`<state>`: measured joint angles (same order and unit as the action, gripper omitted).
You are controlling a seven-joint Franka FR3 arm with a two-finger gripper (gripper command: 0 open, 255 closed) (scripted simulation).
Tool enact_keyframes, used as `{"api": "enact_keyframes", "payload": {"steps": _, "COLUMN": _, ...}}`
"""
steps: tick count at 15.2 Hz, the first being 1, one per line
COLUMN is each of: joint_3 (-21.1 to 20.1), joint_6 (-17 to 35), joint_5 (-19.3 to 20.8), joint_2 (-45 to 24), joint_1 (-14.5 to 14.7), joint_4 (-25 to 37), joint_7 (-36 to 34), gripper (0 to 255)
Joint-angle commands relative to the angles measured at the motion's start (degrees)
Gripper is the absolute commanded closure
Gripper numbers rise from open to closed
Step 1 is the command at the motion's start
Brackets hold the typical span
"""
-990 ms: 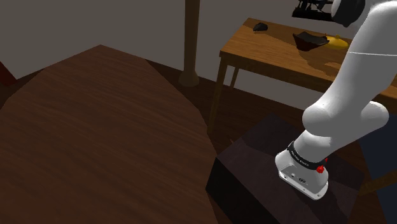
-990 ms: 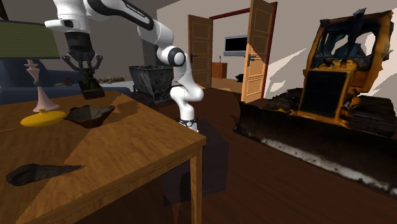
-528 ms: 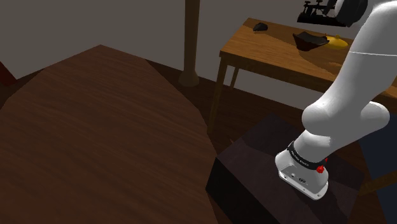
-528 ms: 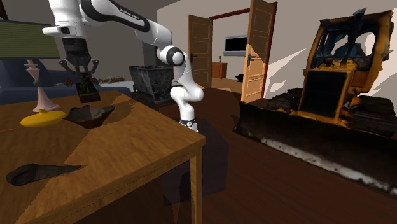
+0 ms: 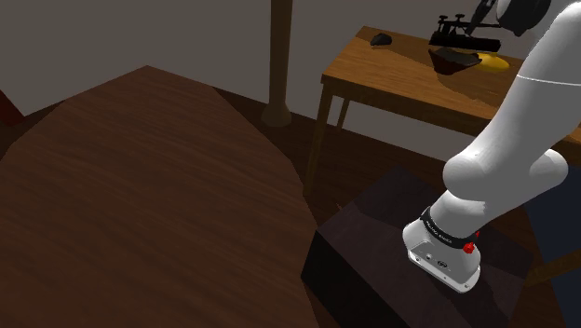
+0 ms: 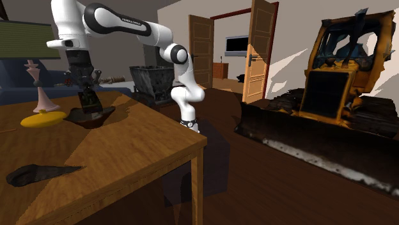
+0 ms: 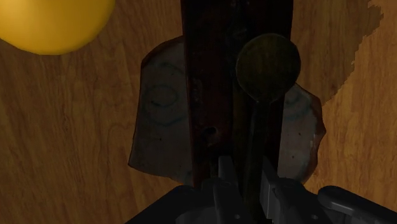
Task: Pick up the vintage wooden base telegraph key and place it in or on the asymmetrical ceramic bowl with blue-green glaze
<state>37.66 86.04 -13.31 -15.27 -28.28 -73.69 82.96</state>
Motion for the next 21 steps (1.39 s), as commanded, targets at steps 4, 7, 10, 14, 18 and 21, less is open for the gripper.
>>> {"api": "enact_keyframes", "payload": {"steps": 4, "joint_3": -0.05, "joint_6": 3.69, "joint_5": 0.86, "joint_2": 1.38, "joint_1": 1.0, "joint_4": -4.77, "joint_7": 0.0, "gripper": 255}}
{"api": "enact_keyframes", "payload": {"steps": 7, "joint_3": -0.05, "joint_6": 3.69, "joint_5": 0.85, "joint_2": 1.37, "joint_1": 0.99, "joint_4": -4.75, "joint_7": 0.0, "gripper": 255}}
{"api": "enact_keyframes", "payload": {"steps": 10, "joint_3": -0.05, "joint_6": 3.69, "joint_5": 0.85, "joint_2": 1.37, "joint_1": 0.99, "joint_4": -4.75, "joint_7": 0.0, "gripper": 255}}
{"api": "enact_keyframes", "payload": {"steps": 14, "joint_3": -0.05, "joint_6": 3.67, "joint_5": 0.85, "joint_2": 1.36, "joint_1": 0.98, "joint_4": -4.73, "joint_7": 0.0, "gripper": 0}}
{"api": "enact_keyframes", "payload": {"steps": 18, "joint_3": 0.05, "joint_6": 1.4, "joint_5": 0.37, "joint_2": 0.62, "joint_1": 0.35, "joint_4": -1.86, "joint_7": 0.13, "gripper": 0}}
{"api": "enact_keyframes", "payload": {"steps": 21, "joint_3": 0.25, "joint_6": -5.59, "joint_5": -1.69, "joint_2": -2.43, "joint_1": -2.27, "joint_4": 7.67, "joint_7": 0.6, "gripper": 0}}
